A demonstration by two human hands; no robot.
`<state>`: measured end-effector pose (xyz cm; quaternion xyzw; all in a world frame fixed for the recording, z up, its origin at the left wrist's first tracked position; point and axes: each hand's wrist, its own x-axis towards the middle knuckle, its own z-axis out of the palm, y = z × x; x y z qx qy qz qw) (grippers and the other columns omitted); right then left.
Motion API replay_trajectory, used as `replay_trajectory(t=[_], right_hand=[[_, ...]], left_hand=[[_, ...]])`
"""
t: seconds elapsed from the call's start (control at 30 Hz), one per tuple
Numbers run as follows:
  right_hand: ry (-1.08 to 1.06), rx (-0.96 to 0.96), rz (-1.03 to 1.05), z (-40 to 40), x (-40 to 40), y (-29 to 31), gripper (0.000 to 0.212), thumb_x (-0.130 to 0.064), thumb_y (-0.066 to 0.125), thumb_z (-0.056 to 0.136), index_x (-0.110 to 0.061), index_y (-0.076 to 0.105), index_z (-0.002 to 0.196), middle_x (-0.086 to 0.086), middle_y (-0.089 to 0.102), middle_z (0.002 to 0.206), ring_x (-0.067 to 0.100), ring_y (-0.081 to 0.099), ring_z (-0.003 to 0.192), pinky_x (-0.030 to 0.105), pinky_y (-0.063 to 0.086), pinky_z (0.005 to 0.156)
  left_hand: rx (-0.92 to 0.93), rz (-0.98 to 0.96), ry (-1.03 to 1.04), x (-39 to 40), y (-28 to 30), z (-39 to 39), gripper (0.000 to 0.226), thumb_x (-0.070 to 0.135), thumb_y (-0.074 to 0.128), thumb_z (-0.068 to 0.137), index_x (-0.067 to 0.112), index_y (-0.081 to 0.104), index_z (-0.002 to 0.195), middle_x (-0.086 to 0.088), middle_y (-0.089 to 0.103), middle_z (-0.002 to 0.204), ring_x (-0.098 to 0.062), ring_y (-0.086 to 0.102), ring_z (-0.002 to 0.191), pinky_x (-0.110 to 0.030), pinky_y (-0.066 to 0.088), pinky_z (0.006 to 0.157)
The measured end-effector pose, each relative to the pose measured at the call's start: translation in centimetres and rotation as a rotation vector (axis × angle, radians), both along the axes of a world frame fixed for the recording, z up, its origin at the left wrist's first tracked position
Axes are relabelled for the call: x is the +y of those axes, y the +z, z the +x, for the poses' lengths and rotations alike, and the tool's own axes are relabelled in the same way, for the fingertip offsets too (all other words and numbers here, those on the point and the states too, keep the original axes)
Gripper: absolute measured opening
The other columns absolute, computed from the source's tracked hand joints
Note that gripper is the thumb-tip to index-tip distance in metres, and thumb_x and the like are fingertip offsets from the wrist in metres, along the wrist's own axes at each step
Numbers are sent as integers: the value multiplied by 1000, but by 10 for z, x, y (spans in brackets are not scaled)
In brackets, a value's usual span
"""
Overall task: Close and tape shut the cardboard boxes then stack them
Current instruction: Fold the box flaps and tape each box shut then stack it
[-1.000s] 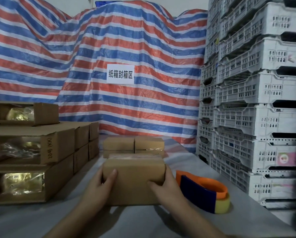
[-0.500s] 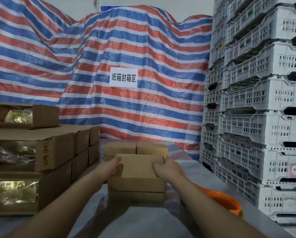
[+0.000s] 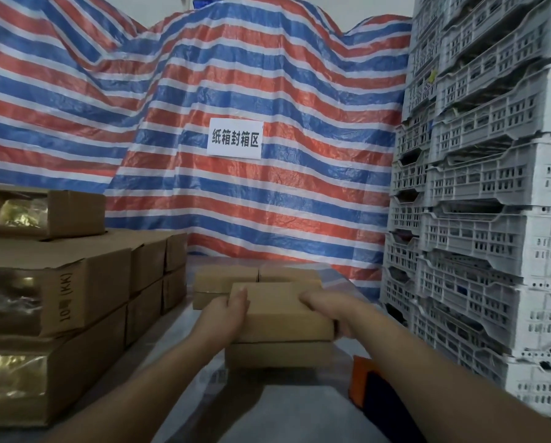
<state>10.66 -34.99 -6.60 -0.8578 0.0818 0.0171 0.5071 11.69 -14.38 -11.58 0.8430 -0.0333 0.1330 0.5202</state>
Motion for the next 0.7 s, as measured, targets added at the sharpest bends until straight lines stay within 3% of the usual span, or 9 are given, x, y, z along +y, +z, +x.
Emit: replay_trajectory(t=[0.07, 0.13, 0.23, 0.3, 0.33, 0.4, 0.47, 0.53, 0.7], right_hand=[[-45, -73, 4, 10, -23, 15, 25, -39, 58, 98, -19, 55, 112, 11, 66, 105, 25, 67, 92, 38, 59, 67], [-99, -120, 58, 20, -50, 24, 33, -40, 61, 96, -19, 51, 119, 11, 65, 109, 27, 67, 94, 37, 57, 65], [-152, -139, 86, 30, -95, 26, 31, -42, 63, 95, -22, 47, 112, 11, 64, 105, 28, 66, 92, 35, 55, 65], [-196, -140, 77, 35, -129, 17, 31, -43, 66, 93, -18, 55, 108, 11, 66, 102, 28, 67, 89, 33, 55, 62], [-214, -134, 65, 38, -146, 10, 31, -43, 67, 93, -15, 60, 106, 11, 68, 99, 27, 68, 86, 33, 55, 61], [-233, -94, 54, 45, -175, -13, 32, -39, 67, 94, -11, 65, 109, 14, 71, 97, 29, 69, 86, 38, 59, 68], [-239, -53, 78, 56, -197, -38, 38, -37, 66, 95, -7, 64, 118, 19, 72, 105, 33, 70, 95, 48, 59, 86], [-246, -71, 122, 69, -212, -53, 42, -39, 62, 96, -7, 63, 123, 20, 71, 111, 36, 69, 102, 52, 55, 96], [-240, -121, 230, 103, -234, -64, 40, -37, 57, 98, -13, 60, 129, 19, 71, 114, 35, 68, 105, 53, 53, 99]], left_hand=[[-47, 17, 24, -24, 19, 11, 52, 61, 25, 100, 22, 58, 96, 7, 56, 89, -9, 51, 80, -28, 36, 65], [-105, -14, 14, -52, 33, 22, 48, 64, 26, 98, 27, 54, 86, 9, 54, 85, -6, 51, 77, -27, 35, 62], [-121, -20, -108, -97, 39, 38, 51, 69, 31, 94, 28, 54, 112, 6, 57, 107, -11, 53, 91, -30, 41, 75], [-33, 3, -246, -122, 32, 50, 66, 73, 42, 88, 28, 42, 136, 0, 53, 128, -14, 51, 101, -30, 42, 78], [20, 13, -343, -133, 25, 55, 69, 72, 51, 84, 31, 40, 139, 0, 51, 133, -13, 53, 104, -28, 45, 78], [47, 88, -531, -153, 4, 68, 57, 59, 67, 82, 42, 42, 131, 7, 53, 131, -5, 55, 104, -27, 49, 88], [21, 201, -603, -171, -16, 82, 65, 50, 71, 83, 42, 35, 137, 20, 51, 110, 4, 51, 93, -18, 47, 83], [9, 293, -552, -184, -24, 95, 81, 54, 68, 83, 36, 23, 148, 25, 42, 98, 6, 45, 84, -12, 37, 71], [-250, 676, -235, -207, -24, 130, 75, 72, 55, 81, 33, 38, 144, 5, 55, 128, -14, 52, 110, -32, 44, 91]])
